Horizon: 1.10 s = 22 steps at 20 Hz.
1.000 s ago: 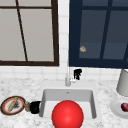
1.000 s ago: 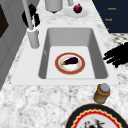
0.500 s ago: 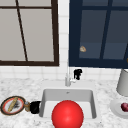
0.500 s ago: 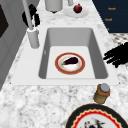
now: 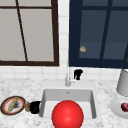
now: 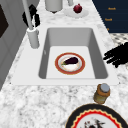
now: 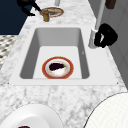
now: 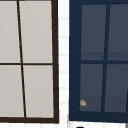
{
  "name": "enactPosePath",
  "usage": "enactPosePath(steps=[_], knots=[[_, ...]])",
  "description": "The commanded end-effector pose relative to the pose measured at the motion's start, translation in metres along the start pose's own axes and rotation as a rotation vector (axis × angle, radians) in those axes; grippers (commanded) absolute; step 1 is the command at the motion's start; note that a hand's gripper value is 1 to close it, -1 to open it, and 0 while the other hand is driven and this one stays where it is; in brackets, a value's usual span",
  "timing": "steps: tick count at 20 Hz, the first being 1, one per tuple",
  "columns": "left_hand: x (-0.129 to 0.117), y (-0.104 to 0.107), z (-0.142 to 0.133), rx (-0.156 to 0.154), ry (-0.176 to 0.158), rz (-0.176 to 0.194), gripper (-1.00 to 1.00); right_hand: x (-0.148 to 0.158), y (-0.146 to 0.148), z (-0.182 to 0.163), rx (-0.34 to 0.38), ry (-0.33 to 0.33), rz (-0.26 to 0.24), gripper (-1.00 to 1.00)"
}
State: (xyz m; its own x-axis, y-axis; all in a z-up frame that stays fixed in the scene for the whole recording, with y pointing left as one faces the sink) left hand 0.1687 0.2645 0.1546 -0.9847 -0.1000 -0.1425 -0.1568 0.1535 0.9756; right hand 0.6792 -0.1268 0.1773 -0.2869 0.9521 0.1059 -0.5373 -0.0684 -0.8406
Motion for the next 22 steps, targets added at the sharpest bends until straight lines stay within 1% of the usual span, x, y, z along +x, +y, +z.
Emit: enactPosePath(steps=[1, 9, 10, 12, 18, 20, 22], knots=[[0.0000, 0.0000, 0.0000, 0.000, 0.000, 0.000, 0.00, -0.0081, 0.0247, 0.0067, -0.092, 0.007, -0.005, 1.00], [0.0000, 0.0000, 0.0000, 0.000, 0.000, 0.000, 0.00, -0.0101, 0.0267, 0.0066, -0.111, -0.007, -0.019, 1.00], [0.0000, 0.0000, 0.0000, 0.000, 0.000, 0.000, 0.00, -0.0104, 0.0253, 0.0047, -0.098, -0.012, -0.024, 1.00], [0.0000, 0.0000, 0.0000, 0.000, 0.000, 0.000, 0.00, -0.0082, 0.0225, 0.0020, -0.079, -0.014, -0.017, 1.00], [0.0000, 0.0000, 0.0000, 0.000, 0.000, 0.000, 0.00, -0.0111, 0.0231, -0.0005, -0.065, -0.031, -0.033, 1.00], [0.0000, 0.0000, 0.0000, 0.000, 0.000, 0.000, 0.00, -0.0136, 0.0263, -0.0007, -0.072, -0.034, -0.036, 1.00], [0.0000, 0.0000, 0.0000, 0.000, 0.000, 0.000, 0.00, -0.0160, 0.0304, 0.0017, -0.096, -0.043, -0.046, 1.00]])
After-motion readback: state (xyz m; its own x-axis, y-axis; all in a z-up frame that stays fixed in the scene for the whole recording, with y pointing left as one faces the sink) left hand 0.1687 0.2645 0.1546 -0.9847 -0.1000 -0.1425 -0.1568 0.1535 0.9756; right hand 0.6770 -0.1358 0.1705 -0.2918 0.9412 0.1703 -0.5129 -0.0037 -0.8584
